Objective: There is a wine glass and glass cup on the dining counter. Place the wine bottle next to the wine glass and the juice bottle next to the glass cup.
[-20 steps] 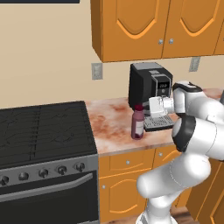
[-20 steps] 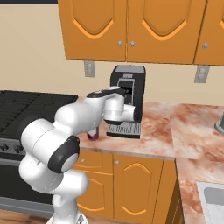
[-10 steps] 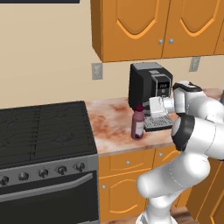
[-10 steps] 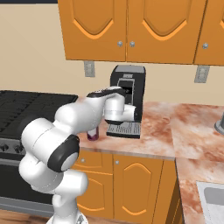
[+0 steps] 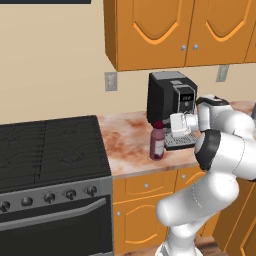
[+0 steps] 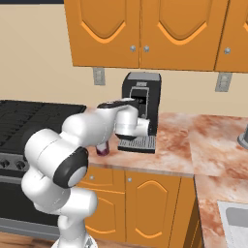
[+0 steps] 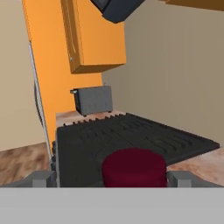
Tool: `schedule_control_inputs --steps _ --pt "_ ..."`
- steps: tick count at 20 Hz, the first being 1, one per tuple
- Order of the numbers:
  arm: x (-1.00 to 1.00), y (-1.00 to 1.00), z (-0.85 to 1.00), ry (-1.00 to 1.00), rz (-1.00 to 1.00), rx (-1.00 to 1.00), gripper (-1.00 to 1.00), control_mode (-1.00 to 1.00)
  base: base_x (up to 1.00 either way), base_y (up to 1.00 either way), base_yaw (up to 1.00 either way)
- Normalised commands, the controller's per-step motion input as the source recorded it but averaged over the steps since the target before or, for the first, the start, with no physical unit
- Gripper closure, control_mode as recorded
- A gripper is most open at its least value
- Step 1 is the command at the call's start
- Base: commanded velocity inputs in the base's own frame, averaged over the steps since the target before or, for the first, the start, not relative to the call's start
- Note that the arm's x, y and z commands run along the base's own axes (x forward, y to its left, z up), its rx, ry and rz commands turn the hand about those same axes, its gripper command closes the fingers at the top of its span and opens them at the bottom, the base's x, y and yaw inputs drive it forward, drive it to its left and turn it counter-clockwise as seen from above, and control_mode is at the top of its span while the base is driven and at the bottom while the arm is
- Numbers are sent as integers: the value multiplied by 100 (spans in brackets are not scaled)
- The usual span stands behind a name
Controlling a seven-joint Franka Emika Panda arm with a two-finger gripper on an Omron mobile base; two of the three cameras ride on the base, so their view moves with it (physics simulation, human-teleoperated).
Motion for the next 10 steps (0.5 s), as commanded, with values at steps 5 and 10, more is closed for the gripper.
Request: schedule_control_inputs --steps 5,10 --pt "4 -3 -14 0 0 0 -100 -100 0 0 0" --pt "8 0 -2 0 0 0 -100 -100 0 0 0"
